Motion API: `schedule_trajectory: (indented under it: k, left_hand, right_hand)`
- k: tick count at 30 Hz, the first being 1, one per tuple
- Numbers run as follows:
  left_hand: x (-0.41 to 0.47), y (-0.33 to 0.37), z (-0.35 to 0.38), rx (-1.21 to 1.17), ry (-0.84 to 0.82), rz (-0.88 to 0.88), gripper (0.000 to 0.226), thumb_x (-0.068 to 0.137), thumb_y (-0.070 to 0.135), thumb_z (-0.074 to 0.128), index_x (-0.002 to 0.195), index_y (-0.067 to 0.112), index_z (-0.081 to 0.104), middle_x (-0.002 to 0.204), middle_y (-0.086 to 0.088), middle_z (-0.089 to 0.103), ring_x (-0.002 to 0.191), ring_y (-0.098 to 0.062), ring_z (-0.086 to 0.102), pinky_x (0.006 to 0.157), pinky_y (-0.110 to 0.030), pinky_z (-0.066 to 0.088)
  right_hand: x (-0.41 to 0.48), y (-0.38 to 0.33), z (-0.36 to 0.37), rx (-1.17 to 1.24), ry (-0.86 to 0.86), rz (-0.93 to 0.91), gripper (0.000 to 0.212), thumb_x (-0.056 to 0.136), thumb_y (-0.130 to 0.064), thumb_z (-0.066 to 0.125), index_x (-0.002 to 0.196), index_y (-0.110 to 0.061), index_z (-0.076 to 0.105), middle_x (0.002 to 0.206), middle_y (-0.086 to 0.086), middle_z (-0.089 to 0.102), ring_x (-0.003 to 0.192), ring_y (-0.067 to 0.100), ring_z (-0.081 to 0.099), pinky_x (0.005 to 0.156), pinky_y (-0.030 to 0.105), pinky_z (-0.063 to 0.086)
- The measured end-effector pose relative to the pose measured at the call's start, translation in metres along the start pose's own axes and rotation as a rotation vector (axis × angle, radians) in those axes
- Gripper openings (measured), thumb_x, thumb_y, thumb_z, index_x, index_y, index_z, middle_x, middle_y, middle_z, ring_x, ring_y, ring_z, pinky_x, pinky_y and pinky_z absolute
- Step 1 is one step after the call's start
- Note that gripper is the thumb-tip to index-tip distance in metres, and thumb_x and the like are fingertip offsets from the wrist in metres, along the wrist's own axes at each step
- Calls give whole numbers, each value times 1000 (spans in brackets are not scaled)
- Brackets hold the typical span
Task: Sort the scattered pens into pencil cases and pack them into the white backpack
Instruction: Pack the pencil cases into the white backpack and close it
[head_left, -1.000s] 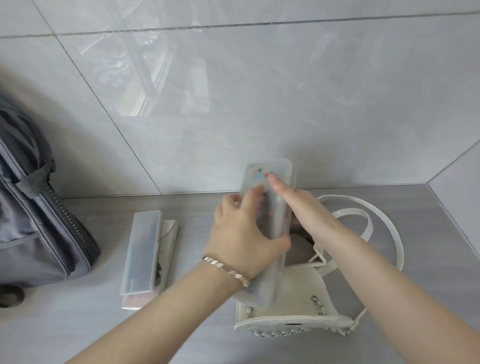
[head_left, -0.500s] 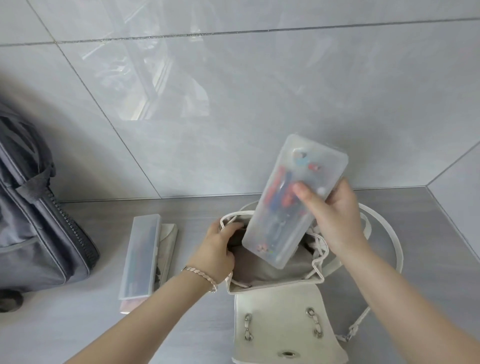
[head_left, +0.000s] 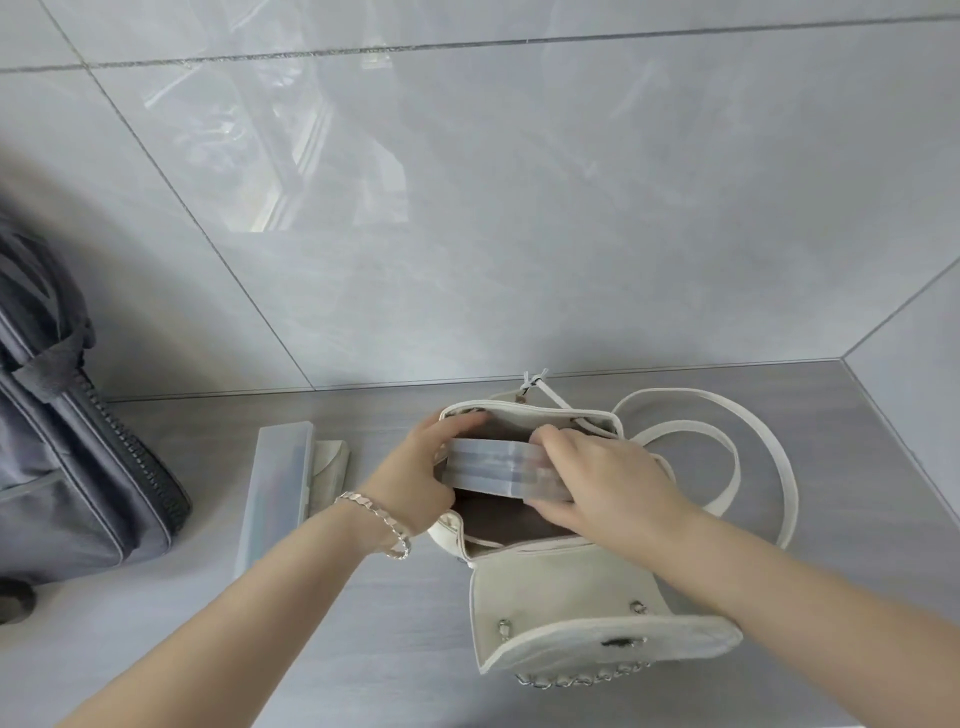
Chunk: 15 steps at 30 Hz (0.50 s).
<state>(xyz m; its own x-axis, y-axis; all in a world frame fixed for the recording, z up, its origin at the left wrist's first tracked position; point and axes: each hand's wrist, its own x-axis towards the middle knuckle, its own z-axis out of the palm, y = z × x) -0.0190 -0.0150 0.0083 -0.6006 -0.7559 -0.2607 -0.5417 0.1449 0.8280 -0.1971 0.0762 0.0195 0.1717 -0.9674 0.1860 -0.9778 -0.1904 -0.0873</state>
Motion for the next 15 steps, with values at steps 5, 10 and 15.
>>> schedule_trajectory:
  k: [5,10,15]
  left_hand:
    - [-2,-9,-9,-15,-21,-65,80,68,-27,33,128,24,50,136,4,45,127,-8,42,81,8,34]
    - [-3,-18,-10,-14,-10,-96,86,67,-25,32,116,43,49,151,6,25,135,-4,28,86,8,28]
    - [-10,-3,23,88,-80,-2,85,71,-22,36,130,41,32,146,12,10,137,-3,17,90,8,16]
  right_hand:
    - [17,-3,-4,59,-258,-21,43,88,-45,52,113,-13,37,109,6,59,102,28,58,70,35,38]
    - [21,-2,4,-14,-378,-70,46,88,-43,52,117,-12,36,111,8,58,101,30,58,67,33,32]
    - [25,-36,48,-186,-621,-25,49,93,-17,46,136,-8,25,128,18,49,114,35,51,81,37,39]
